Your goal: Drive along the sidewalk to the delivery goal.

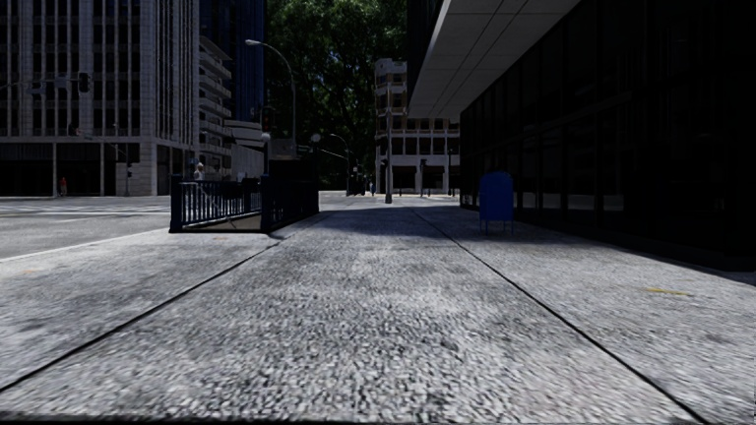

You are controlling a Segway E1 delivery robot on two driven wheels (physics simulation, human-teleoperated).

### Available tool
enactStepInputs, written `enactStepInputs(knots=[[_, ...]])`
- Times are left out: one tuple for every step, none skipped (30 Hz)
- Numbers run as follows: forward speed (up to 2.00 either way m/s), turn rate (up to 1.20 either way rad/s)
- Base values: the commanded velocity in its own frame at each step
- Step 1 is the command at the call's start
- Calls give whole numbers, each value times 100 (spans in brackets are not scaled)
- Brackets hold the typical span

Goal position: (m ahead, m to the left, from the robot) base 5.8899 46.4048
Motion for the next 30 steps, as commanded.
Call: enactStepInputs(knots=[[200, 0], [200, 0], [200, 0], [200, 0], [200, 0], [200, 0], [200, 0], [200, 0], [200, 0], [200, 0], [200, 0], [200, 0], [200, 0], [200, 0], [200, 0], [200, 0], [200, 0], [200, 0], [200, 0], [200, 0], [200, 0], [200, 0], [200, 0], [200, 0], [200, 0], [200, 0], [200, 0], [200, 0], [200, 0], [200, 0]])
